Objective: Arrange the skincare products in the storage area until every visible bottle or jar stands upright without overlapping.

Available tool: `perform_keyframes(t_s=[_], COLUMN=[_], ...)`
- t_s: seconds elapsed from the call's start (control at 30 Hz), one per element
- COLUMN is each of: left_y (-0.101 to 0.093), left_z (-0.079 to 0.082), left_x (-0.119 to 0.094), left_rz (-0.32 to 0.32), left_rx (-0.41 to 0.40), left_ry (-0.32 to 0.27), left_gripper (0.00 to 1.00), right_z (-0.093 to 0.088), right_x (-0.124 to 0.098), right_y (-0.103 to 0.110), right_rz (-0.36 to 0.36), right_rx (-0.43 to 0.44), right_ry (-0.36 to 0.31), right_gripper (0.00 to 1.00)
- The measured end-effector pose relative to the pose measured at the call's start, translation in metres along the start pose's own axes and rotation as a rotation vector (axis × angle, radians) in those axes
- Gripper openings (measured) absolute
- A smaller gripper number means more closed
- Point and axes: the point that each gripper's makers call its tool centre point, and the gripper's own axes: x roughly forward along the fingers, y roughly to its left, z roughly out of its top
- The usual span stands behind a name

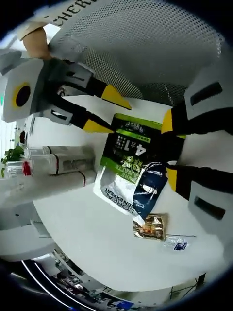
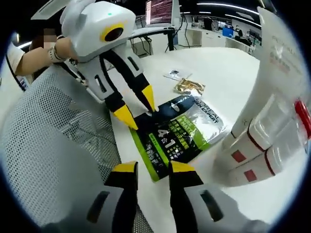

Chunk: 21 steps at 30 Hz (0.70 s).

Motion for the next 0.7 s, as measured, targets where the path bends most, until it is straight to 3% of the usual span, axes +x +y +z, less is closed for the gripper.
perform_keyframes(t_s=[0.33, 0.7], left_y=[-0.003, 0.001], left_z=[-0.001, 0.003], left_x=[0.003, 0.006], left_rz=[-0.004, 0.006], left_rx=[0.081, 0.085], left_ry=[0.016, 0.002], left_gripper=[0.28, 0.31], right_z=[-0.003, -0.004], right_x=[0.004, 0.004], right_y=[-0.002, -0.011], right_rz=[-0.004, -0.055], right_rx=[-0.043, -0.104], right_ry=[0.023, 0.040], right_gripper=[0.24, 0.22])
